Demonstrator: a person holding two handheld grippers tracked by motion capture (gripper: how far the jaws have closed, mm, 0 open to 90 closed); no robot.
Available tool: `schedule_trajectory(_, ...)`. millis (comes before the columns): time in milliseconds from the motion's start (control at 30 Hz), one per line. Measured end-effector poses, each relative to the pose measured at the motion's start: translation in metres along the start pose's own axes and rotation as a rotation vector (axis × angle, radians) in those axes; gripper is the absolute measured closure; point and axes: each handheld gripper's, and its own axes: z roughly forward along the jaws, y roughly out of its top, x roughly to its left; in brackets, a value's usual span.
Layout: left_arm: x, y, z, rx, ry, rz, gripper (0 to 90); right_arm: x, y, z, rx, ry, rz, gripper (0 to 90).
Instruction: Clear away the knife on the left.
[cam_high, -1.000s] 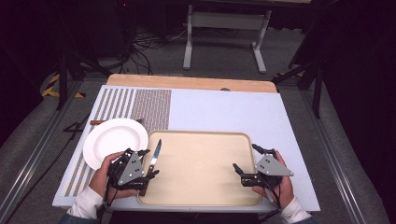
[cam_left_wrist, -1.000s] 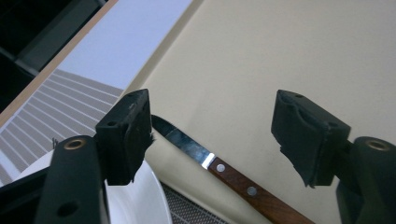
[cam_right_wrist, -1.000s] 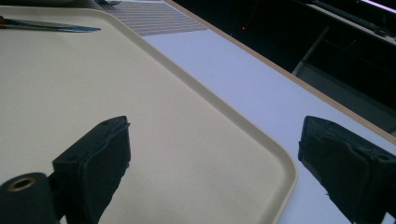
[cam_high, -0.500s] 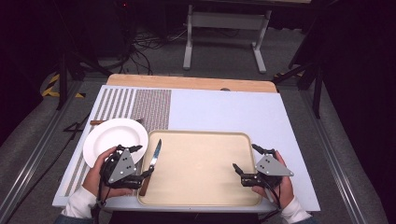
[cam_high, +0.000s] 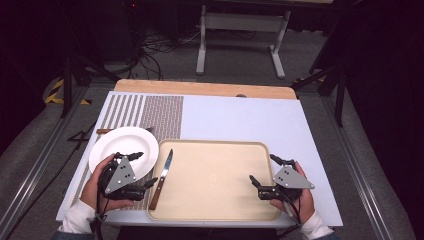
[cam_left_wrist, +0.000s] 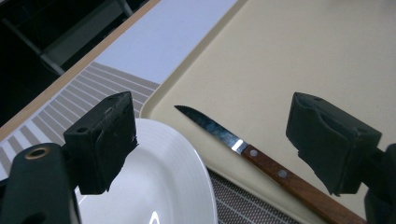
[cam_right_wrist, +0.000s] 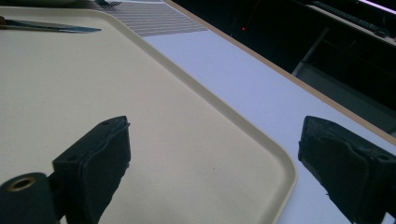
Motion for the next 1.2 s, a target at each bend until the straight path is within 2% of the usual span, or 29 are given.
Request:
schedule_trajectory(333, 0.007, -0.004, -0.007, -0.024, 0.033, -0.030, 15.5, 0.000, 0.000, -0.001, -0.004, -0.003, -0.001, 10.0)
schedule_trajectory(500, 0.010, -0.005, -0.010, -0.036, 0.049, -0.030, 15.2, -0.001, 0.000, -0.001, -0.005, -0.003, 0.001, 10.0)
schedule_trajectory(967, 0.022, -0.015, -0.019, -0.060, 0.103, -0.099, 14.4, -0.004, 0.001, 0.000, -0.014, 0.000, 0.013, 10.0)
schedule_trajectory(1200, 0.030, -0.021, -0.021, -0.055, 0.126, -0.116, 14.3, -0.006, 0.001, 0.000, -0.018, -0.003, 0.024, 10.0)
